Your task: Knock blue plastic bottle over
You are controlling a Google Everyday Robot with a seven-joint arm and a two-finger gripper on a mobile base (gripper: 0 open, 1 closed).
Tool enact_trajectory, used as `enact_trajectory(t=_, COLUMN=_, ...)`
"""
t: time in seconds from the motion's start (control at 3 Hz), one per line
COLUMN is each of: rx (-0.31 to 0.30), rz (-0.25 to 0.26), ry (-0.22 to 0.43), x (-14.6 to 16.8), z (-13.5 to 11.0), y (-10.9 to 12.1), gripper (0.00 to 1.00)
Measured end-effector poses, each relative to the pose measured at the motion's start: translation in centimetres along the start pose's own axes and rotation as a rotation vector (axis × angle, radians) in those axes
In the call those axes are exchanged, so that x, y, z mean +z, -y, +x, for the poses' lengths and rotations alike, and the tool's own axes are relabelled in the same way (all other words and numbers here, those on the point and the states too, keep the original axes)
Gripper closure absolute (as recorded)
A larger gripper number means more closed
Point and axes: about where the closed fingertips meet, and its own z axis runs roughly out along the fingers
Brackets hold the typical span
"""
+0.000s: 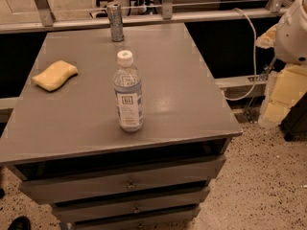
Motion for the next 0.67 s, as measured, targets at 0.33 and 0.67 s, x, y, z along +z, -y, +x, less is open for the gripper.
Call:
enact_trajectory(t=0.33, rx=0.0, rz=0.0, ry=0.0, x=0.0, z=0.0, y=0.0, gripper=0.0)
enact_trajectory(t=0.67, rx=0.04, rz=-0.021, ry=0.07, x=1.3, z=-0.3, y=-0.4, gripper=0.0)
